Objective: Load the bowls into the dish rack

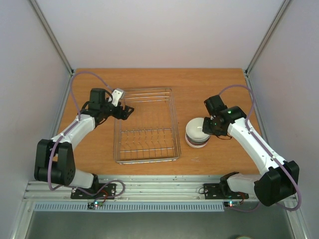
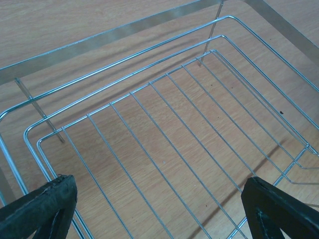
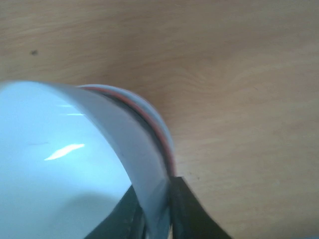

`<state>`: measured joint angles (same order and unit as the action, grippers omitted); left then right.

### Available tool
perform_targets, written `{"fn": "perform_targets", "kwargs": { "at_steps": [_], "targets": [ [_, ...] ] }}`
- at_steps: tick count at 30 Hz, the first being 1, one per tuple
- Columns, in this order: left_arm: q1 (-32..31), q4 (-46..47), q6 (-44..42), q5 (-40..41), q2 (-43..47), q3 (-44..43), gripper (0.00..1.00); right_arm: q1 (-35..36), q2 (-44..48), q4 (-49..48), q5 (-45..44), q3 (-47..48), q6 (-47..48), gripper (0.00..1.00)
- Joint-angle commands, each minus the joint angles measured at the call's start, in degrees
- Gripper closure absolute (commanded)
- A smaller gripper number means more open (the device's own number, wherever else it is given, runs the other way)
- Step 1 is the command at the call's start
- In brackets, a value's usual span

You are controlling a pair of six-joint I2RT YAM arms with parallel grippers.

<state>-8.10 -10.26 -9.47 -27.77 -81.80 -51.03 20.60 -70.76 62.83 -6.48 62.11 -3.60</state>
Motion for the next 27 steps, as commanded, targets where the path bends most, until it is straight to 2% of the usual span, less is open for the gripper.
{"fn": "perform_targets", "kwargs": {
  "at_steps": [1, 3, 15, 22, 27],
  "targets": [
    [-0.25, 0.84, 0.23, -0.18, -0.94, -1.62, 0.09, 0.73, 0.95, 1.17, -1.75, 0.81, -0.84, 0.94],
    [-0.25, 0.9, 0.48, -0.26, -0.95, -1.71, 0.1, 0.83, 1.27, 1.61, -2.09, 0.91, -1.01, 0.99],
    [-0.71, -0.02, 1.11, -0.41, -0.26, -2.62, 0.1, 3.51, 3.62, 4.4, -7.0, 2.24, -2.4, 0.99],
    [-6.54, -11.69, 2.21, 1.7, 0.94, -12.59, 0.14, 11.55, 1.47, 7.07, -15.22, 11.33, -2.42, 0.99],
    [-11.41, -17.57, 4.43, -2.55, 1.14, -19.6, 0.15, 16.12, -5.05, 2.66, -15.92, 16.04, 0.32, 0.99]
  ]
}}
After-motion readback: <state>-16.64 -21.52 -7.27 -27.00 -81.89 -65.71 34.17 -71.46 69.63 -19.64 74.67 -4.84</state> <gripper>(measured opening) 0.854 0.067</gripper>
